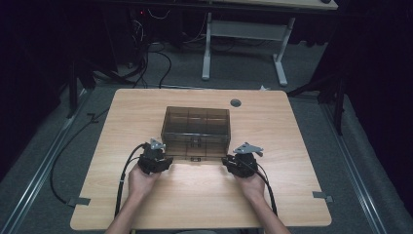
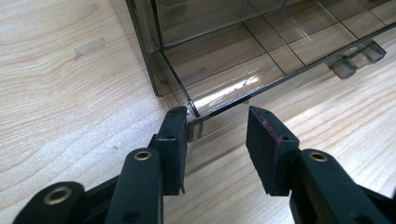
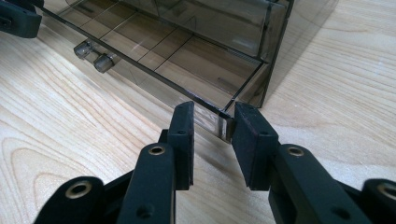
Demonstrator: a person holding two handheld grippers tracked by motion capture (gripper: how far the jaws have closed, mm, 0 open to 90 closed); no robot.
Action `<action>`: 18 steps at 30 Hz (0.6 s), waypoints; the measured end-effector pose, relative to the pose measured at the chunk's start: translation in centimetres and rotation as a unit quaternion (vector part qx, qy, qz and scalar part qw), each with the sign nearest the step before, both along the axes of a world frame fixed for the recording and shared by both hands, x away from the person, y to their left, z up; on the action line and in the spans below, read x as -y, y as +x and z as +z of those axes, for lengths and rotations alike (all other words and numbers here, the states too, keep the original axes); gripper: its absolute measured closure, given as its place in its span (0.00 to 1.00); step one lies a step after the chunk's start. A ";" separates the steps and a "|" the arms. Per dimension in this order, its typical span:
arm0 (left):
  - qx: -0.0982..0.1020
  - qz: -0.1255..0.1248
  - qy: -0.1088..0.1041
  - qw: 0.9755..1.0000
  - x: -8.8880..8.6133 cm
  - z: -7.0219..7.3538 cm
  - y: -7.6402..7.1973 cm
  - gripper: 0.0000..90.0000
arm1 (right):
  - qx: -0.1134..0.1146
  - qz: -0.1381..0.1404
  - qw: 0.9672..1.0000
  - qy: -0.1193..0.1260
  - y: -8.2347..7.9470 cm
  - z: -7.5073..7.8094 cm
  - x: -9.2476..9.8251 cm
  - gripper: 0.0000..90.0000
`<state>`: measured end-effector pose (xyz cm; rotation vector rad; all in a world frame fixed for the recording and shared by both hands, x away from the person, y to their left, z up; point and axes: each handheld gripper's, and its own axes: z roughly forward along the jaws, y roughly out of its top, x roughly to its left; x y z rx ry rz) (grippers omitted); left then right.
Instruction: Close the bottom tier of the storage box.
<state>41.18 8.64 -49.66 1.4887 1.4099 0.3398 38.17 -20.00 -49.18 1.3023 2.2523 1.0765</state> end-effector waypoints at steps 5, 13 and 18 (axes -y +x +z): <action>0.008 0.001 0.005 1.000 0.1 0.0 -0.3 0.66 | 0.002 0.001 1.000 0.002 -0.2 -0.1 0.0 0.77; 0.010 0.001 0.001 1.000 0.0 0.0 -0.7 0.66 | 0.001 0.005 1.000 0.003 -0.4 -0.1 0.1 0.77; 0.011 0.000 0.002 1.000 -0.1 0.0 -1.0 0.66 | 0.000 0.005 1.000 0.004 -0.6 -0.1 0.1 0.77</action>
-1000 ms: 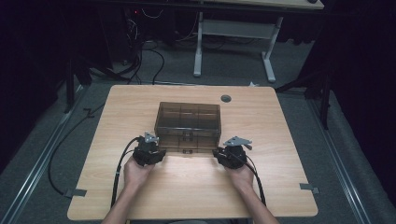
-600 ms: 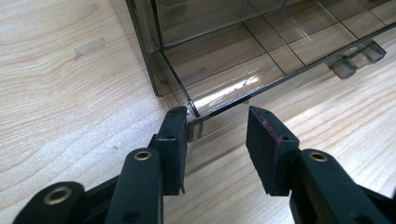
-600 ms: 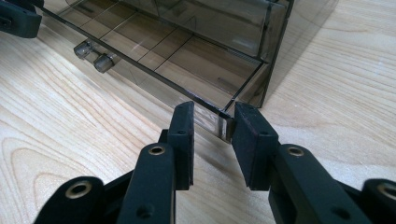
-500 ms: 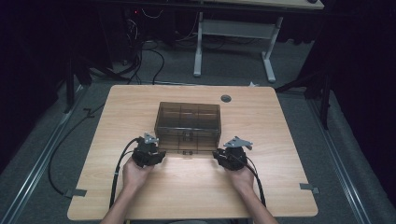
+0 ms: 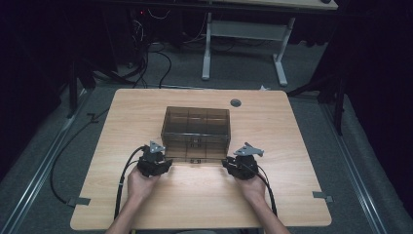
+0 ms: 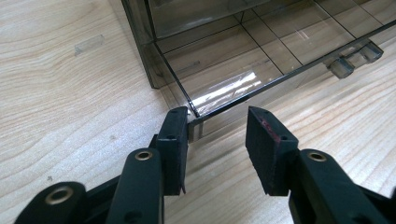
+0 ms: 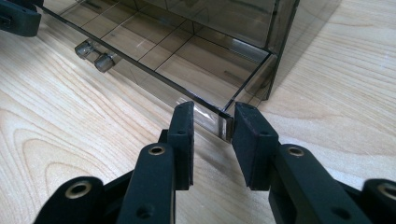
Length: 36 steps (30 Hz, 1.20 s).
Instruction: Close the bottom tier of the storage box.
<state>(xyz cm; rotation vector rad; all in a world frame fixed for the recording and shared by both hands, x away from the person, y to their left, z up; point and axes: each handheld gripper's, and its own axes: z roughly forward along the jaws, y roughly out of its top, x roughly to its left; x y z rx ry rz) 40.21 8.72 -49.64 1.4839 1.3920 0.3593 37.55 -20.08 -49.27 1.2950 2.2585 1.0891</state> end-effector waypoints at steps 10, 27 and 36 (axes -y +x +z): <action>0.000 -0.004 0.001 1.000 -0.1 0.1 -0.5 0.66 | 0.003 0.002 1.000 0.000 -0.3 -0.1 0.0 0.77; 0.000 -0.006 0.002 1.000 -0.1 0.2 -1.3 0.66 | -0.001 0.003 1.000 0.003 -1.0 -0.1 0.0 0.77; 0.003 -0.006 0.001 1.000 -0.2 0.2 -2.0 0.66 | -0.002 0.005 1.000 0.007 -1.6 -0.2 0.1 0.77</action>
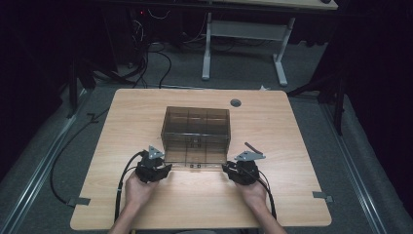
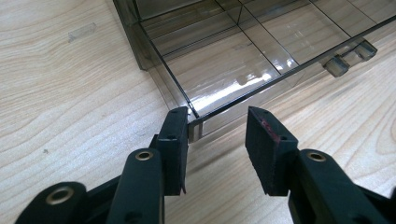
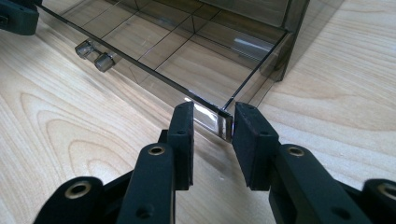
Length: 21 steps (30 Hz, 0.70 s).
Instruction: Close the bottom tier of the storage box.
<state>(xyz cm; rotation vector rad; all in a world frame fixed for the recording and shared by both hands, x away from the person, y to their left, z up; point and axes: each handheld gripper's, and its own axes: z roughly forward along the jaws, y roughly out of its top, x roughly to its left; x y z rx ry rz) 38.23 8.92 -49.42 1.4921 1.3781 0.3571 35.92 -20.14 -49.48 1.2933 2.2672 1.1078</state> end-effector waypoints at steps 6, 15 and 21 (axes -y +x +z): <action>0.000 -0.001 0.001 1.000 -0.1 0.0 -0.2 0.66 | -0.001 0.000 1.000 0.001 -0.2 0.0 0.0 0.77; 0.001 -0.002 0.002 1.000 -0.1 0.0 -0.5 0.66 | -0.001 0.001 1.000 0.004 -0.6 0.0 0.0 0.77; 0.001 -0.003 0.002 1.000 -0.2 0.0 -0.8 0.66 | -0.002 0.000 1.000 0.003 -0.8 0.0 -0.1 0.77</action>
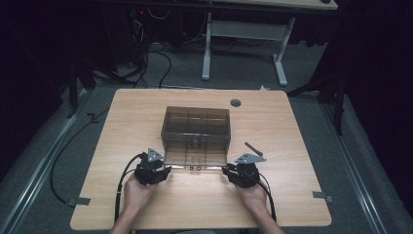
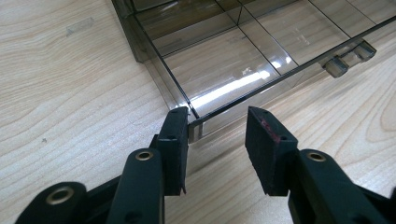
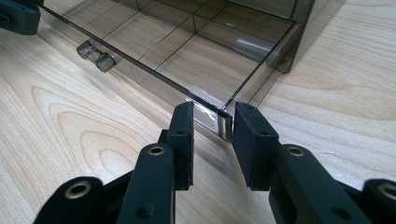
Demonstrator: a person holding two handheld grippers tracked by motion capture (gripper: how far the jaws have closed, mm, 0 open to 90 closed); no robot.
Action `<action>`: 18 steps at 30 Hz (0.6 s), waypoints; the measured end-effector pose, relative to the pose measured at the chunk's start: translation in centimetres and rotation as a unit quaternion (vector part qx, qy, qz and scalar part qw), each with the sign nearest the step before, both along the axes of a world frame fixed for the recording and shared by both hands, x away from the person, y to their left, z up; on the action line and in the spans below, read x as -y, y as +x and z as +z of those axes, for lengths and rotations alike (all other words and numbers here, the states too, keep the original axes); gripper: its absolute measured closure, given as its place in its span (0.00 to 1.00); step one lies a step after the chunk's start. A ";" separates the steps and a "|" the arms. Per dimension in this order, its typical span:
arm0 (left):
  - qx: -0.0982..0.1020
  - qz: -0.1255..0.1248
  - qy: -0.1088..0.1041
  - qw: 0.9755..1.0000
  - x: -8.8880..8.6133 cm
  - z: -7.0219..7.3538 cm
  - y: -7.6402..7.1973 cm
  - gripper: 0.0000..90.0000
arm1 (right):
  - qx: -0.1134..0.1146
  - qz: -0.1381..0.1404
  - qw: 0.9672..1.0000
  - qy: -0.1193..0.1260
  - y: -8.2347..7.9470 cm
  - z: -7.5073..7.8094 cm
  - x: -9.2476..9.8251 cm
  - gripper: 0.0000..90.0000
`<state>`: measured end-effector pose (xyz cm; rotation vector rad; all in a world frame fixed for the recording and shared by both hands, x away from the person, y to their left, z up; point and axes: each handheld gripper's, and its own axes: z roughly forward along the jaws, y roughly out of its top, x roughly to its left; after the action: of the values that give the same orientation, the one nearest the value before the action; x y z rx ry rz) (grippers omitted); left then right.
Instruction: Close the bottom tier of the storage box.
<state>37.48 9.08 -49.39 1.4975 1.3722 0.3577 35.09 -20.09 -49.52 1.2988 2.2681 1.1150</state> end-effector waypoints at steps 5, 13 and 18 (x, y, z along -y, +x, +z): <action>0.003 0.002 -0.002 1.000 -0.1 0.0 -0.2 0.67 | 0.000 0.002 1.000 0.002 -0.2 -0.1 0.0 0.77; 0.002 0.001 -0.004 1.000 -0.1 -0.1 -0.6 0.67 | -0.003 0.003 1.000 -0.001 -0.7 -0.1 -0.1 0.77; 0.001 0.000 -0.006 1.000 -0.2 0.0 -0.9 0.67 | -0.004 0.005 1.000 0.000 -0.8 -0.1 0.0 0.77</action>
<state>36.60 9.25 -49.39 1.4873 1.3719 0.3507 34.25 -20.05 -49.66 1.2963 2.2813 1.1161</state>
